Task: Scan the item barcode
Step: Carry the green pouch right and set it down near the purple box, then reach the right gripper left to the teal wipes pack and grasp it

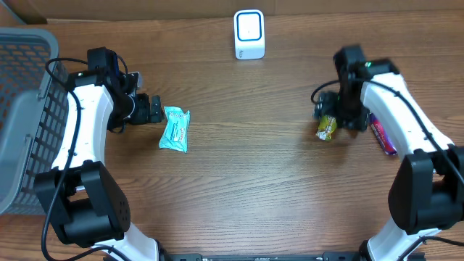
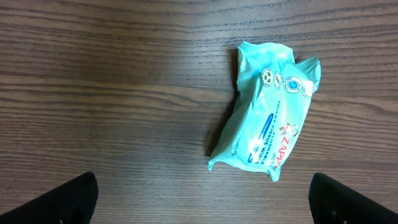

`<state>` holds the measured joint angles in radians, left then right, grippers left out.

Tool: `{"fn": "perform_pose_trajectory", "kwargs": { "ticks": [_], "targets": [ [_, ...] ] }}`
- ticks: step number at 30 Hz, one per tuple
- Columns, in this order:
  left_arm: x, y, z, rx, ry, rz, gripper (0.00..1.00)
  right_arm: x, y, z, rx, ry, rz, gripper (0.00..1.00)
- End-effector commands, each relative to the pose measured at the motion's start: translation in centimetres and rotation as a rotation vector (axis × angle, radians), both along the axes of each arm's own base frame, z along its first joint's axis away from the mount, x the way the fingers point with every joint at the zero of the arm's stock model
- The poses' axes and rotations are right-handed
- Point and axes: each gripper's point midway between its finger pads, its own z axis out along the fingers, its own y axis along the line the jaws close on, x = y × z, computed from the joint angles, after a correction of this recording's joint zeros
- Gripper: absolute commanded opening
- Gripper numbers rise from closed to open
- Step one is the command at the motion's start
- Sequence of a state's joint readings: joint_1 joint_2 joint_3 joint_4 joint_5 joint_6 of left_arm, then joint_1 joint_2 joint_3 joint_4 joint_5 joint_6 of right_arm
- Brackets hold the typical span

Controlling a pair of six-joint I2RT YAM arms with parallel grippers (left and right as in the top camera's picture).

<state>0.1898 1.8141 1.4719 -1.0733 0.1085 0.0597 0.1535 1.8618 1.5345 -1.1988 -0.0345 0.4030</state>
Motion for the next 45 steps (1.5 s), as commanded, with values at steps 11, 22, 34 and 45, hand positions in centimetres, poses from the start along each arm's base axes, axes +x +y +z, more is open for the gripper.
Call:
{"fn": "perform_pose_trajectory", "kwargs": {
  "ticks": [11,22,34,45],
  "targets": [
    [0.0,-0.3,0.6,0.007,-0.019,-0.025,1.00,3.3,22.0,6.8,0.492,-0.345,0.432,1.00],
    [0.0,-0.3,0.6,0.007,-0.019,-0.025,1.00,2.0,34.3,-0.4,0.531,-0.318,0.656,1.00],
    [0.0,-0.3,0.6,0.007,-0.019,-0.025,1.00,3.5,38.4,-3.5,0.396,-0.480,0.740,1.00],
    [0.0,-0.3,0.6,0.007,-0.018,-0.025,1.00,4.2,40.0,-6.4,0.330,-0.561,0.806,1.00]
  ]
}}
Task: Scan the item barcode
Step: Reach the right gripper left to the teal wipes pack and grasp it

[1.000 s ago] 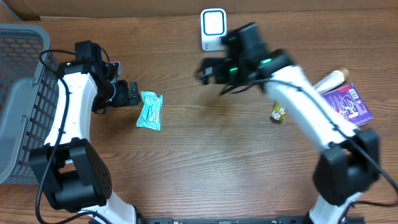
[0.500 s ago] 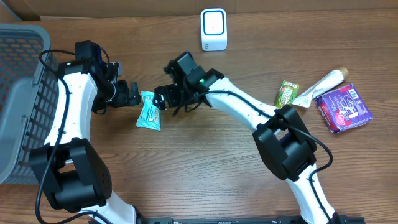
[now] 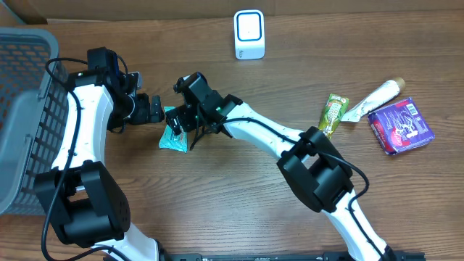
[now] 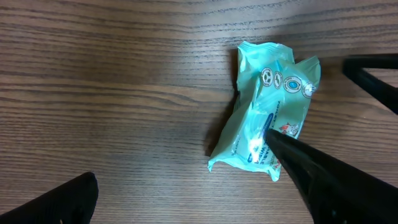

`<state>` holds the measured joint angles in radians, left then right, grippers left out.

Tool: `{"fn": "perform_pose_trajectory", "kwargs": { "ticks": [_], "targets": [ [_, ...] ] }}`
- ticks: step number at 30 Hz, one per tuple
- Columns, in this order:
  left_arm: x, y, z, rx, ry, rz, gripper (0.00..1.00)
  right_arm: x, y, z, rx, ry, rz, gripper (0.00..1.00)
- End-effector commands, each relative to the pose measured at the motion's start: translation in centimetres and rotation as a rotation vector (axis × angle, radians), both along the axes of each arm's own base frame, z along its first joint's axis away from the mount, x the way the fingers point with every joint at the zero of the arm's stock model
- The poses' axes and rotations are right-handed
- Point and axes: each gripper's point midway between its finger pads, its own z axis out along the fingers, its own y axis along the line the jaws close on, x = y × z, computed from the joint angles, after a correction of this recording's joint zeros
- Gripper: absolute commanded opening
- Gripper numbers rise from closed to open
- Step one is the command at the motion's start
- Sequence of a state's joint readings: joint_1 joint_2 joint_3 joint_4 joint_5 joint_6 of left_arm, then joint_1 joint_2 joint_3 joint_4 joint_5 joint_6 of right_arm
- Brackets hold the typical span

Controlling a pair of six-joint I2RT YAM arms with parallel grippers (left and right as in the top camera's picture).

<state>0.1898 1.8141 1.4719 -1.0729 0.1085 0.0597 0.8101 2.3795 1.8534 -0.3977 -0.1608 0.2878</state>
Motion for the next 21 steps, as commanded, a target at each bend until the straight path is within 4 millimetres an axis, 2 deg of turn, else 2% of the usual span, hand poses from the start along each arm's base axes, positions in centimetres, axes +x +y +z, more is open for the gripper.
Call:
{"fn": "perform_pose_trajectory", "kwargs": {
  "ticks": [1,5,9,17,21],
  "targets": [
    [0.0,-0.3,0.6,0.007,-0.018,-0.025,1.00,1.0,0.3,-0.5,-0.010,-0.047,0.001,1.00],
    [0.0,-0.3,0.6,0.007,-0.019,-0.025,1.00,1.4,-0.2,-1.8,-0.046,-0.054,-0.024,1.00],
    [0.0,-0.3,0.6,0.007,-0.019,-0.025,0.99,2.6,-2.9,-4.1,-0.185,-0.094,-0.118,1.00],
    [0.0,-0.3,0.6,0.007,-0.018,-0.025,1.00,4.1,-8.3,-4.9,-0.439,-0.193,-0.264,1.00],
    [0.0,-0.3,0.6,0.007,-0.018,-0.025,1.00,3.9,-10.4,-5.1,-0.565,-0.216,-0.239,1.00]
  ]
}}
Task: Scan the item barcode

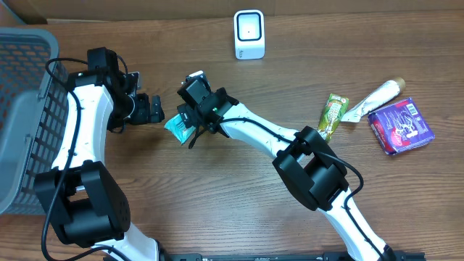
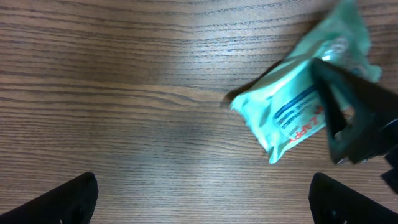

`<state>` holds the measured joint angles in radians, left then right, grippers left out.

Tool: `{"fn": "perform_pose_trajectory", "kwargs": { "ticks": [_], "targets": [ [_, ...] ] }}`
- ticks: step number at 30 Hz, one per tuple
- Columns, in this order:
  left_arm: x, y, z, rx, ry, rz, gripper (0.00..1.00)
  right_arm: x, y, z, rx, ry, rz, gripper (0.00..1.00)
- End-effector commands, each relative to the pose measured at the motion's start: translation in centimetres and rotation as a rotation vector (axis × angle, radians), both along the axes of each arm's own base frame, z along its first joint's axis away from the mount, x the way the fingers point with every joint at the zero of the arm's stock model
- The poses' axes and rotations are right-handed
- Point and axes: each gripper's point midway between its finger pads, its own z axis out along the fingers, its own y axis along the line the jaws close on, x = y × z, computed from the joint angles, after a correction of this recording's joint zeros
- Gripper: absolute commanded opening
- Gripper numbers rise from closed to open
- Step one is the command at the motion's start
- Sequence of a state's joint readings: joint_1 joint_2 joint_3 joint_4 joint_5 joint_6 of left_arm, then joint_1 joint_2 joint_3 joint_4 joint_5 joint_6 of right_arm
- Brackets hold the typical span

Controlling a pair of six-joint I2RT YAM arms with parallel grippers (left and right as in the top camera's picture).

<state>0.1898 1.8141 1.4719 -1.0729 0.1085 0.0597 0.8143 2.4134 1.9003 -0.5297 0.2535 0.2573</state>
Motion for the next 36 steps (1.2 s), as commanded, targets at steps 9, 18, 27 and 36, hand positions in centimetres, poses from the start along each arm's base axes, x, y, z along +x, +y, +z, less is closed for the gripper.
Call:
{"fn": "perform_pose_trajectory", "kwargs": {
  "ticks": [9,18,27,36],
  "targets": [
    [0.0,-0.3,0.6,0.007,-0.018,-0.025,1.00,-2.1,-9.5,-2.2,-0.406,0.111,-0.103,1.00],
    [0.0,-0.3,0.6,0.007,-0.018,-0.025,1.00,-2.5,-10.4,2.5,-0.163,0.329,-0.052,1.00],
    [0.0,-0.3,0.6,0.007,-0.018,-0.025,1.00,-8.2,-7.5,9.2,0.013,0.429,0.446,1.00],
    [0.0,-0.3,0.6,0.007,-0.018,-0.025,1.00,-13.0,-6.0,5.0,-0.271,0.381,0.577,0.99]
  ]
}}
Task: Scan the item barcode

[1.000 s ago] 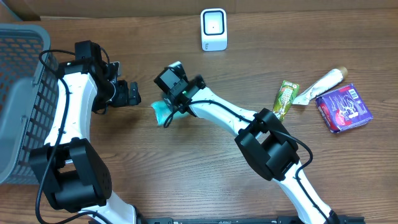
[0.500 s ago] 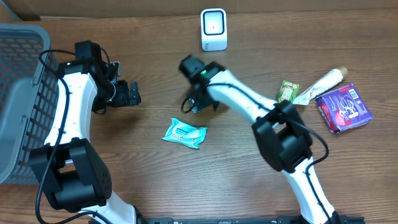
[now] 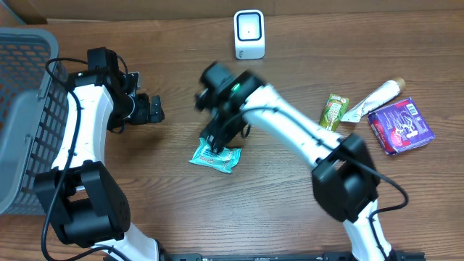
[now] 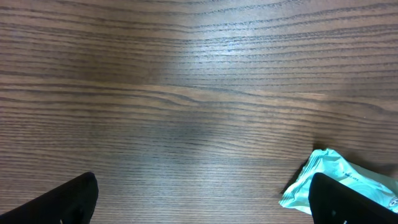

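Note:
The teal wipes packet (image 3: 215,156) lies left of the table's centre; in the left wrist view only its corner (image 4: 323,180) shows, at the lower right. My right gripper (image 3: 219,138) is at the packet's far edge, its arm blurred, and its fingers are too unclear to read. My left gripper (image 3: 148,109) stands open to the left of the packet, apart from it. In the left wrist view the left gripper (image 4: 202,199) has only bare wood between its fingers. The white scanner (image 3: 249,34) stands at the back, in the middle.
A grey basket (image 3: 25,109) fills the left edge. At the right lie a green-yellow snack bar (image 3: 333,112), a white tube (image 3: 377,93) and a purple packet (image 3: 400,125).
The packet went from just right of my left gripper to a spot nearer the table's centre and front. My right gripper moved with it. The left arm stayed put.
At first the packet lay in front of my open left gripper while my right gripper was at the snack bar on the right. Then my right gripper had reached over onto the packet, then held it tilted up. Now the packet lies farther right and nearer the front.

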`<state>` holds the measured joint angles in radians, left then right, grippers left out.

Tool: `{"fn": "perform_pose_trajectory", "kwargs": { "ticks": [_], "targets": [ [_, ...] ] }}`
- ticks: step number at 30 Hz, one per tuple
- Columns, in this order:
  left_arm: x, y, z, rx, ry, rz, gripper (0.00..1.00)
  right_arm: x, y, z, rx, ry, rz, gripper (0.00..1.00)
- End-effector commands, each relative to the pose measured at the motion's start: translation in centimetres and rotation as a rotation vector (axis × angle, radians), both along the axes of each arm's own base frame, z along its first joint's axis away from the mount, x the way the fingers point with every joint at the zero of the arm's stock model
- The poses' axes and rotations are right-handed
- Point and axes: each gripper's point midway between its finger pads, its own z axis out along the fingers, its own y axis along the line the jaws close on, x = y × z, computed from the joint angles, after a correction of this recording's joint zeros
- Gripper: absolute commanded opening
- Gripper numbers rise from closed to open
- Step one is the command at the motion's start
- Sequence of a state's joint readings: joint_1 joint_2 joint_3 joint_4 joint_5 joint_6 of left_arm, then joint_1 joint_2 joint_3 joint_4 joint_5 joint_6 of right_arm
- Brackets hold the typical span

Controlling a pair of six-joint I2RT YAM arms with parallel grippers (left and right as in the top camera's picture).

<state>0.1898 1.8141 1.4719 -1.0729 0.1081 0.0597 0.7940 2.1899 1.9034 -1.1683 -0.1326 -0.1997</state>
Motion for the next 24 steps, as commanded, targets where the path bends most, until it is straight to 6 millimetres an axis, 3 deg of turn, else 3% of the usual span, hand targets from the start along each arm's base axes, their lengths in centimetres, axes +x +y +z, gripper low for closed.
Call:
{"fn": "perform_pose_trajectory", "kwargs": {
  "ticks": [1,6,18,24],
  "targets": [
    [0.0,-0.3,0.6,0.006,-0.018,-0.025,0.99,-0.8,-0.7,-1.3,-0.106,-0.077,0.071,0.97],
    [0.0,-0.3,0.6,0.007,-0.019,-0.025,1.00,-1.7,-0.9,-2.6,-0.193,-0.140,0.129,0.89],
    [0.0,-0.3,0.6,0.007,-0.018,-0.025,0.99,-3.4,2.1,-2.3,-0.209,-0.259,0.209,0.76],
    [0.0,-0.3,0.6,0.007,-0.019,-0.025,1.00,-3.9,2.4,-3.2,-0.212,-0.258,0.223,0.71]
  ]
}}
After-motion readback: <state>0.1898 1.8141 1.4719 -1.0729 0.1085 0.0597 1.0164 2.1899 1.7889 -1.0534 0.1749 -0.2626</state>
